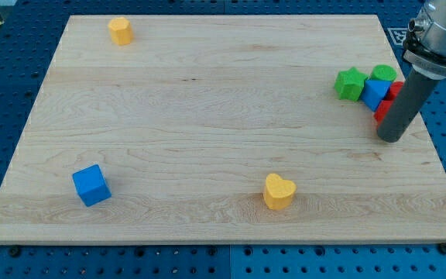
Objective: Move the yellow heart towards the center of the board
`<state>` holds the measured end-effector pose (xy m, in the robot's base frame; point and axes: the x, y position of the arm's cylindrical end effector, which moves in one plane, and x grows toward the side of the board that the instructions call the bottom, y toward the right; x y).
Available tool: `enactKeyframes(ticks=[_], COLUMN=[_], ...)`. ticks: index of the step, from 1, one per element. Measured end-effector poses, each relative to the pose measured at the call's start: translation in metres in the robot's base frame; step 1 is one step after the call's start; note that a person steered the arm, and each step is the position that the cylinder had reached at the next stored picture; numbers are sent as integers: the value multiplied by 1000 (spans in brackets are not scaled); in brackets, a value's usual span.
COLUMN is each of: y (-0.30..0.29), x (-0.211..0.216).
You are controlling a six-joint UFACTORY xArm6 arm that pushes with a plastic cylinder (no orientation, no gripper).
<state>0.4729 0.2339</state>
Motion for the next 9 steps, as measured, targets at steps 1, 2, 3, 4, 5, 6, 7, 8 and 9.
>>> enactKeyframes(ticks=[1, 2, 3, 4, 5, 6, 7, 8, 9], y=[0, 0, 0, 0, -9, -60, -102, -150, -152], x=[-7, -7, 10, 55, 99, 127, 118, 73, 51])
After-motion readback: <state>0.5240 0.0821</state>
